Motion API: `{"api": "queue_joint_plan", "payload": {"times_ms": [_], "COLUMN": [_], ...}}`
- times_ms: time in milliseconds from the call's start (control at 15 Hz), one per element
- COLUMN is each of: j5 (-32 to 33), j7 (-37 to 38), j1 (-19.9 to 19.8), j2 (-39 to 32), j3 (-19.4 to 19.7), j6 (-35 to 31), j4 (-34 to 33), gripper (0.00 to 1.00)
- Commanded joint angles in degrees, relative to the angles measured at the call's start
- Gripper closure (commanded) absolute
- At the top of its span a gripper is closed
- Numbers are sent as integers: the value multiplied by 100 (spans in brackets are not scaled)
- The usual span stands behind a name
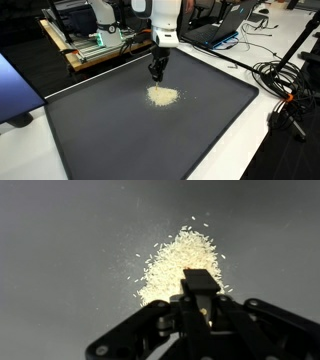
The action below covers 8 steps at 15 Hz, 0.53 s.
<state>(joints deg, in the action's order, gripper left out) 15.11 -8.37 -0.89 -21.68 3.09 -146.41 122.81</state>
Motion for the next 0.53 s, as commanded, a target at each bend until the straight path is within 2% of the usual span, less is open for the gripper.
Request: {"api": "queue_joint_plan", "payload": {"times_ms": [0, 467], "j5": [98, 188], "j7": [91, 66], "j1": [47, 80], "j2": [-63, 230], "j3": [62, 64], "j6": [127, 119], "j4": [-71, 81], "gripper": [97, 97]}}
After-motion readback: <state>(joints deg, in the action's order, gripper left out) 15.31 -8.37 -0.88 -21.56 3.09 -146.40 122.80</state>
